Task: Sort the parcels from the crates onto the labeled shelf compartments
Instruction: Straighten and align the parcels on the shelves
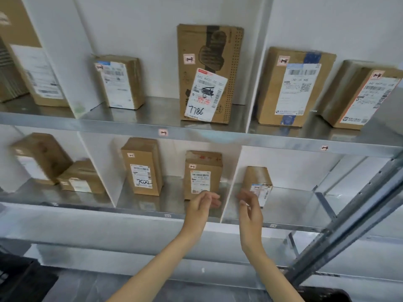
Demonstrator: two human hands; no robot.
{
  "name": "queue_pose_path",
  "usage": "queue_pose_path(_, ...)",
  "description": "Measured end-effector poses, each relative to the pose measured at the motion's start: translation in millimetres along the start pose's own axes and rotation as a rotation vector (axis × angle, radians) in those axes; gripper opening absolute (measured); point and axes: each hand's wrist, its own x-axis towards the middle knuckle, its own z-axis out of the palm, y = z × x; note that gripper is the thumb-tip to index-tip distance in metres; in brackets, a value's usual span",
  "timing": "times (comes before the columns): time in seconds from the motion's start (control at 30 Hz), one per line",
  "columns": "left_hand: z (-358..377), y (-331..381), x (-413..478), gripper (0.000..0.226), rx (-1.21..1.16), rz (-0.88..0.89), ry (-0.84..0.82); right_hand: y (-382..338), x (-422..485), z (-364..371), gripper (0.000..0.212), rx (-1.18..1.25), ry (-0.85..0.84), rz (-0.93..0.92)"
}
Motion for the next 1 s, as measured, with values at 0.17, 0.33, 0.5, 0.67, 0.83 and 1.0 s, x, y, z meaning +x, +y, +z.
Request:
queue_pose_path(0.17,-74.2,-6.0,-19.6,0.029,0.03,-0.041,0.105,-7.9,-30.6,51.0,0.029,-0.012,-0.062,0.028)
queue_pose_path(0.33,-139.5,-5.3,-21.4,0.03,0.054,-0.041,0.248,-15.3,-44.7,101.2,0.029,-0.013,-0.166,0.056)
queue_pose_path(0.5,-179.9,0.2,-3.8,0.027,0.033,-0.03,0.331,-18.0,-38.1,142.0,0.029,-0.045,-0.253,0.059)
queue_pose_path(0.67,-207.9,7.2,33.2,0.021,0.048,-0.024,0.383,-13.9,-13.4,185.9,0.024,-0.025,-0.331,0.081)
queue_pose_path(0.83,-231.7,10.7,96.1,0.058,0.102,-0.107,0.324,4.6,30.7,236.8,0.033,-0.078,-0.381,0.193)
queue_pose_path(1.0,-256.0,-1.2,154.5,0.081,0.226,-0.215,0.271,25.2,77.1,279.8,0.049,-0.028,-0.435,0.383)
